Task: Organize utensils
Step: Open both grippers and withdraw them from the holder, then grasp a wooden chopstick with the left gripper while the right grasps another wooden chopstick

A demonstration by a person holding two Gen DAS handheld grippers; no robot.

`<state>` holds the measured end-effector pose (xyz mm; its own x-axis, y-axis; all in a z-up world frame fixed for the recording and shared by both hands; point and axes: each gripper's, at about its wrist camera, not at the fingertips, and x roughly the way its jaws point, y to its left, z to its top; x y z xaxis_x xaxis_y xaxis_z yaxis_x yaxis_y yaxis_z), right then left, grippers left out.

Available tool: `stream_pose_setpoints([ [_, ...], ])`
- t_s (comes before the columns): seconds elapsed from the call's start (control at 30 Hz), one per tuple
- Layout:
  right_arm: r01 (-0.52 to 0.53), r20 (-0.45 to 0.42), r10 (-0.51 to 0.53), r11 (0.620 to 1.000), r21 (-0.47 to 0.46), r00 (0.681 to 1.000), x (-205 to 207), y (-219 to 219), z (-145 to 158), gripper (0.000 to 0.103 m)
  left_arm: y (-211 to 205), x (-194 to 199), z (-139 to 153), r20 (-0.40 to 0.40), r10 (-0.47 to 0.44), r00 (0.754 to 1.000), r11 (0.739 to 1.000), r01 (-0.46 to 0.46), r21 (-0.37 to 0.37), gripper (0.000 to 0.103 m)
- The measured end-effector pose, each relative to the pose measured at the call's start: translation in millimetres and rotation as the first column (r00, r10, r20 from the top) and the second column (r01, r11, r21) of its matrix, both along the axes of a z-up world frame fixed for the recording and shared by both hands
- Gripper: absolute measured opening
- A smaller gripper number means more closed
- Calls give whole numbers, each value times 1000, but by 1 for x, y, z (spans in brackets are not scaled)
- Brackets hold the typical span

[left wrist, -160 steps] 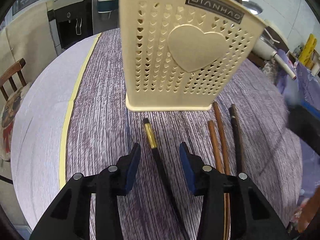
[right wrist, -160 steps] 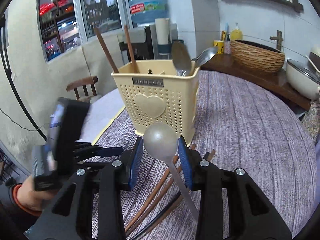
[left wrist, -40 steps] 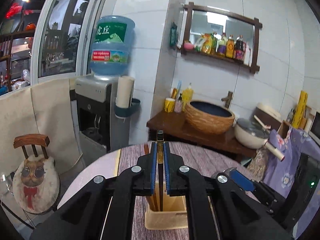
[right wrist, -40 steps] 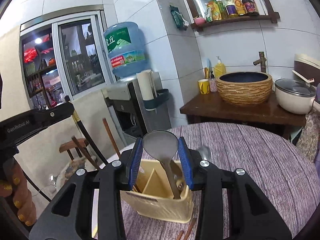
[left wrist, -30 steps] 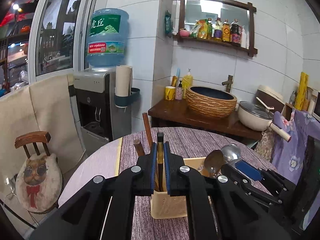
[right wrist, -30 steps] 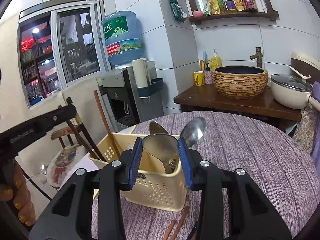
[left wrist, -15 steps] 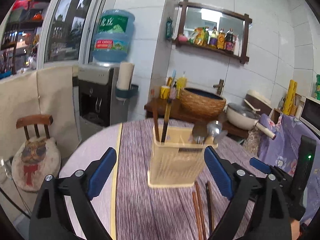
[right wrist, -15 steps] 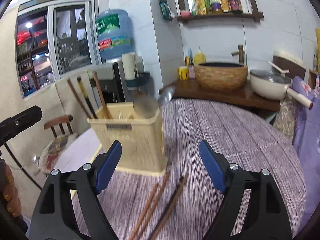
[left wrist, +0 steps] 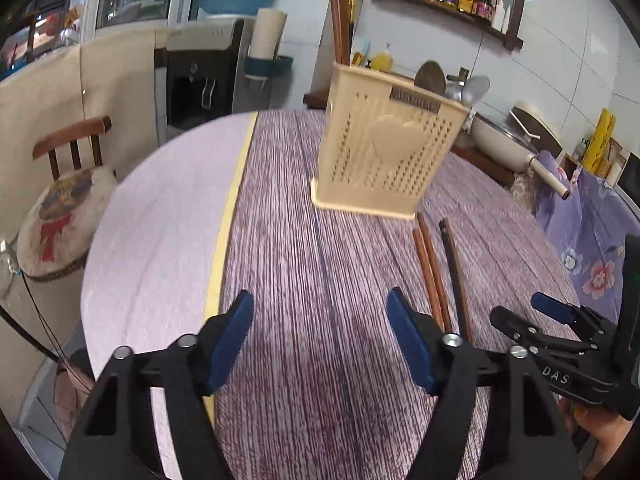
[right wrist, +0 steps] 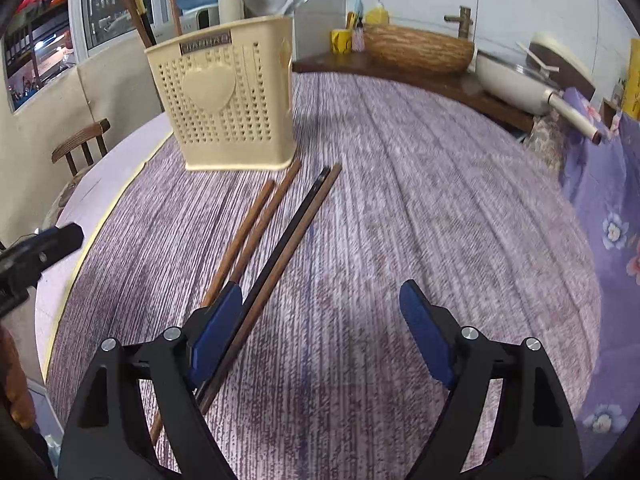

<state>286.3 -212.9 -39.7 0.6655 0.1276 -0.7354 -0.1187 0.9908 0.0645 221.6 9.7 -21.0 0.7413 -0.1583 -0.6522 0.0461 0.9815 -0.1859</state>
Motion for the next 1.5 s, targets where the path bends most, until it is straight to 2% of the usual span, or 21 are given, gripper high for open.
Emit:
stream_pose_setpoints([
  [0.17, -16, -36, 16, 1000, 5, 999, 5, 13, -8, 80, -3, -3, -12, -37, -5, 999, 1000, 4, -18, 56],
  [0.27, -20, -48, 18, 998, -55, 999, 7, 23, -13, 77, -5, -5, -17, -47, -8, 999, 1000, 8, -21, 56],
  [0.4, 12, -67, -16, 998, -55, 998, 6, 8, -20, 75, -8, -6, -18, -48, -15, 999, 1000, 15, -9, 56],
  [0.43, 60, -63, -66, 994, -89, 996, 6, -1, -21, 73, -9, -6, -18, -47, -16, 999, 1000, 16, -7, 56],
  [0.47, 91, -52, -95, 993, -79, 994, 5, -10, -19, 73, -10, -5, -18, -47, -20, 999, 1000, 20, -9, 56],
  [0.53, 85, -53, -83, 996, 40, 995, 4, -23, -15, 73, -13, -3, -17, -50, -29, 998, 999, 28, -21, 56],
  [0.57, 82, -59, -79, 995, 52, 995, 5, -21, -14, 73, -15, -2, -17, -50, -30, 998, 999, 29, -23, 56],
  [0.63, 52, -35, -52, 999, 8, 998, 4, -9, -12, 73, -21, 0, -16, -51, -39, 998, 999, 39, -17, 56],
  [0.77, 15, -51, -14, 999, 31, 999, 9, 5, -15, 70, -32, 2, -15, -46, -68, 997, 997, 69, 17, 55],
  [0.93, 23, -94, -19, 999, 47, 995, 40, 8, -17, 52, -34, 12, -14, -57, -71, 996, 997, 72, 20, 48],
  [1.1, 62, -119, -57, 997, 34, 991, 71, 6, -18, 41, -44, 16, -14, -60, -86, 994, 995, 88, 39, 48],
  [1.27, 77, -130, -80, 997, -26, 988, 101, 7, -18, 33, -56, 22, -15, -74, -118, 990, 991, 123, 60, 46],
  [1.4, 89, -138, -93, 995, -36, 986, 119, 2, -17, 22, -66, 38, -15, -106, -146, 984, 988, 152, 43, 39],
  [1.5, 67, -142, -71, 997, -31, 987, 121, -2, -17, 14, -73, 52, -11, -125, -167, 978, 985, 171, 22, 37],
])
